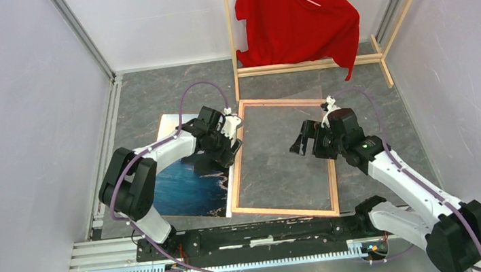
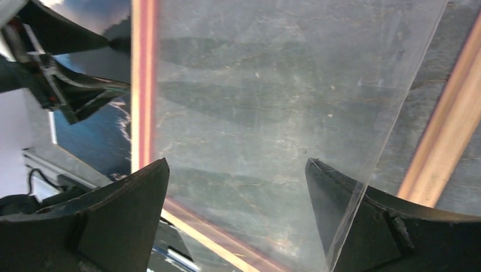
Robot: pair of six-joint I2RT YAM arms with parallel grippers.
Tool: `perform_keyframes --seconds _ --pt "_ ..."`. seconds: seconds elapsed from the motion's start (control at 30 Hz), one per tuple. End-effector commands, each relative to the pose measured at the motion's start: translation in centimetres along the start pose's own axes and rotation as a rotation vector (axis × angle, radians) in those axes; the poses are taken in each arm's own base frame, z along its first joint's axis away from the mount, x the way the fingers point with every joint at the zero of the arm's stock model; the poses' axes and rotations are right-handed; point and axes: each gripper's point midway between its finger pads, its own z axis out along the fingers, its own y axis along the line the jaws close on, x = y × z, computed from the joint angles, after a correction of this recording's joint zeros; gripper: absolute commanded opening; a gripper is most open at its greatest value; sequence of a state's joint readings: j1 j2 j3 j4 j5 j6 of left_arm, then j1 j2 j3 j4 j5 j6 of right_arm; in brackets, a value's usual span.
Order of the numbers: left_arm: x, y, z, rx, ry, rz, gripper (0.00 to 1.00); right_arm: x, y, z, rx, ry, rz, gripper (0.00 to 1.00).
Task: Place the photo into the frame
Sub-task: Place the photo frame item in the photo frame.
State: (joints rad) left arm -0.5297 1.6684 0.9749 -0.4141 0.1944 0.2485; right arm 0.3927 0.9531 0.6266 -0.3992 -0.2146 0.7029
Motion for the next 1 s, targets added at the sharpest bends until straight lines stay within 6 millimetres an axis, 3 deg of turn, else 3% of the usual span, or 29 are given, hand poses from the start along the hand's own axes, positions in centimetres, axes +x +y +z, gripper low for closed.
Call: perform_keyframes --seconds 0.0,0.4,0.97 --pt "-0.8 -0.2 -0.5 0.010 -0.037 0.002 0.89 -1.2 -0.3 -0.1 0.038 -0.014 -0.104 0.98" --pt "-0.7 -0.3 -0.4 0.012 -0.032 0.001 0.89 0.0 -3.9 0.8 0.178 0.038 -0.183 0.98" --pt "-0.7 -0.3 -0.4 0.016 -0.024 -0.003 0.90 0.4 -7.3 1.4 0.329 0.062 -0.231 0.98"
